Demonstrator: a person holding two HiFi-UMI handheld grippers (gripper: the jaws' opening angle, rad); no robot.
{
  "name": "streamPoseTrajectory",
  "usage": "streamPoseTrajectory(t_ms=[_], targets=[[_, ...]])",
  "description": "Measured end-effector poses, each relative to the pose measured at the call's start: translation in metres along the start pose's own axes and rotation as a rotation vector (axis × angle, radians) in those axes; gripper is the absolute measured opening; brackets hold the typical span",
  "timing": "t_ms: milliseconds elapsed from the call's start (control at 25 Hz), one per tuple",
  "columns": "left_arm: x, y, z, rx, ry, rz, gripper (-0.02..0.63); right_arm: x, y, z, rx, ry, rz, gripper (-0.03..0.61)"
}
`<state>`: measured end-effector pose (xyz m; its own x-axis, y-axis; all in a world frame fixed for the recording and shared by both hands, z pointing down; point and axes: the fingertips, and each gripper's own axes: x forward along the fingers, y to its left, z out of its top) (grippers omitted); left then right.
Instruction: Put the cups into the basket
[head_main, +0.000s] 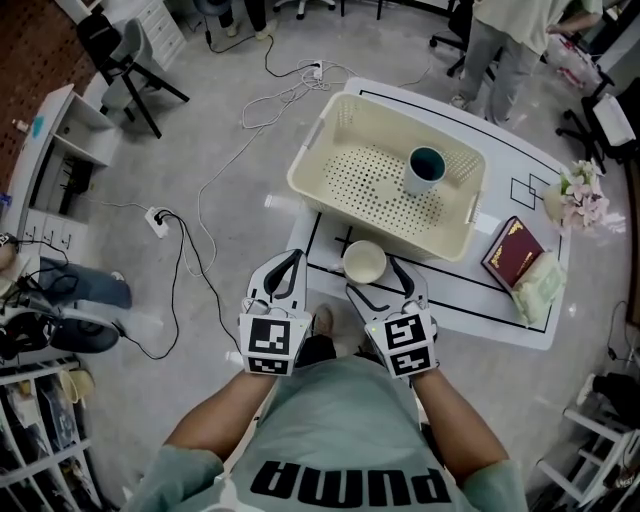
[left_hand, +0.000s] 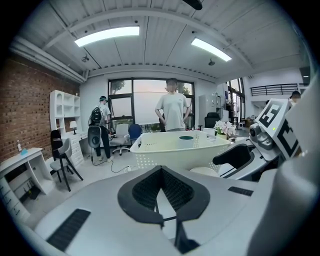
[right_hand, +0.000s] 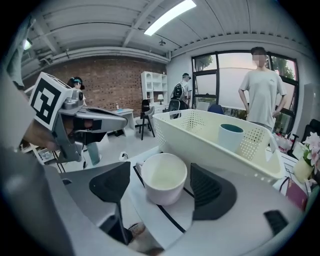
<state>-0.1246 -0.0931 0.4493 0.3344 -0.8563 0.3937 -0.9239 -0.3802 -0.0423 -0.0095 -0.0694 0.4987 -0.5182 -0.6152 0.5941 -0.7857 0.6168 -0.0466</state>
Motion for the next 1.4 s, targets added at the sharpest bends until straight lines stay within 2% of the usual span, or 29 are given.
streamPoseTrajectory(t_ms=[560,840,1080,1400], targets=[[0.029,0.006,-0.026,-0.012,0.069,-0.024,0.006,0.034,-0.004,-0.022,0.001,0.052,0.006,0.387],[0.042,0.002,-0.037,-0.001,0.098,-0.039,0.006,0.051,-0.008,-0.032,-0.032,0.077,-0.002,0.388],[0.044,0.002,-0.042,0.002,0.110,-0.044,0.006,0.056,-0.010,-0.035,-0.060,0.061,0.001,0.387],[0.041,0.008,-0.040,0.005,0.110,-0.045,0.006,0.055,-0.008,-0.032,-0.033,0.056,0.002,0.387]])
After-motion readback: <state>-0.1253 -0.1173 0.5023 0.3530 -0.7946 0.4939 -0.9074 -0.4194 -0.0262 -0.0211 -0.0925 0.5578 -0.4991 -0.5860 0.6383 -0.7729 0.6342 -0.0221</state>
